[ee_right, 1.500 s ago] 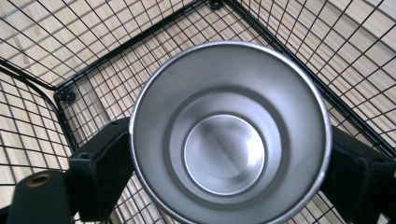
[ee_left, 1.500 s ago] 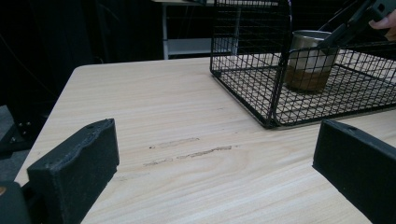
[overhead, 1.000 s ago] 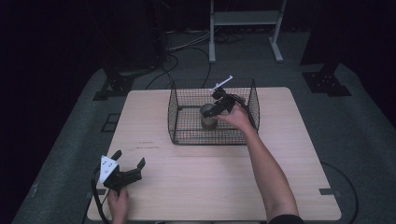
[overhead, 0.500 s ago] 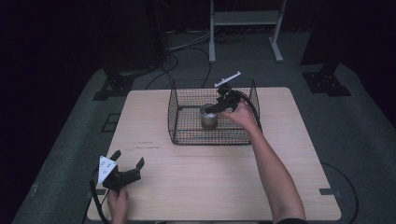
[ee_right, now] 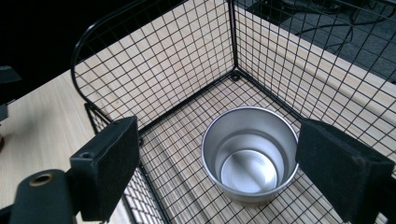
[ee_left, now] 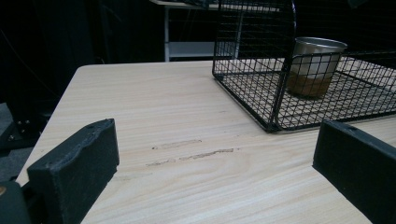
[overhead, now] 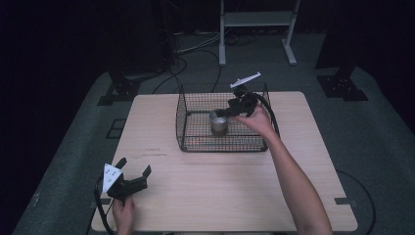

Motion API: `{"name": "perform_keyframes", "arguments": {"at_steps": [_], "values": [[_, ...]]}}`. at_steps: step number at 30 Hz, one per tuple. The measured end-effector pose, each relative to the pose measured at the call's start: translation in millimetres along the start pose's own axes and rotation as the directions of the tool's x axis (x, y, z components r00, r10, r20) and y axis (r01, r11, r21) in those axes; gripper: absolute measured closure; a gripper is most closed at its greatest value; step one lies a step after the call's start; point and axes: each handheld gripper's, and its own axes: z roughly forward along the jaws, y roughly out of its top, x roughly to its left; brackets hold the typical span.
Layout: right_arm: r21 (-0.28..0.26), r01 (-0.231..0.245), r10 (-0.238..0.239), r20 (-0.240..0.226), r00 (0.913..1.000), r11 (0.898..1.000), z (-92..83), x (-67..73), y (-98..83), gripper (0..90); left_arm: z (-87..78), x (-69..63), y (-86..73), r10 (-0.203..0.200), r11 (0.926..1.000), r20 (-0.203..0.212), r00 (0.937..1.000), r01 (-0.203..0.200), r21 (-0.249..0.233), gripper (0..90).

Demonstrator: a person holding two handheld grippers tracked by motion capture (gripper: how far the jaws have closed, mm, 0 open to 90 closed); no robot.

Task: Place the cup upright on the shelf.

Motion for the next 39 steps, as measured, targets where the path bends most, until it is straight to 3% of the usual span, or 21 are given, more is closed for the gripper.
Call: {"name": "perform_keyframes", "arguments": {"at_steps": [6,9,23,26,33,39], "values": [[0.004,-0.032,0.032,-0.034,0.9989,0.999,-9.0,3.1,-6.5,12.8,-0.1,-0.2,0.0,0.007,1.0,0.003,1.0,-0.007,0.002,0.0],[0.002,0.002,-0.002,-0.012,0.9999,1.0,-13.5,7.3,-10.6,12.9,0.1,0.3,-0.2,0.001,1.0,0.002,1.0,-0.001,-0.001,0.0],[-0.008,0.051,-0.051,-0.024,0.9984,0.999,-29.3,26.4,-17.7,12.9,0.3,-0.6,-0.1,0.009,1.0,0.004,1.0,-0.009,0.001,0.0],[0.0,0.084,-0.084,-0.018,0.9963,0.996,-33.4,33.1,-23.2,12.9,0.5,-0.8,-0.1,0.009,1.0,0.004,0.9999,-0.009,0.001,0.0],[-0.001,0.104,-0.104,-0.019,0.9944,0.995,-40.5,38.0,-35.3,12.9,1.4,-0.5,0.1,0.008,1.0,0.003,1.0,-0.008,0.004,0.0],[-0.019,0.093,-0.093,-0.025,0.9953,0.996,-49.9,38.9,-46.5,12.9,1.6,-0.9,0.1,0.008,1.0,0.003,1.0,-0.008,0.005,0.0]]}}
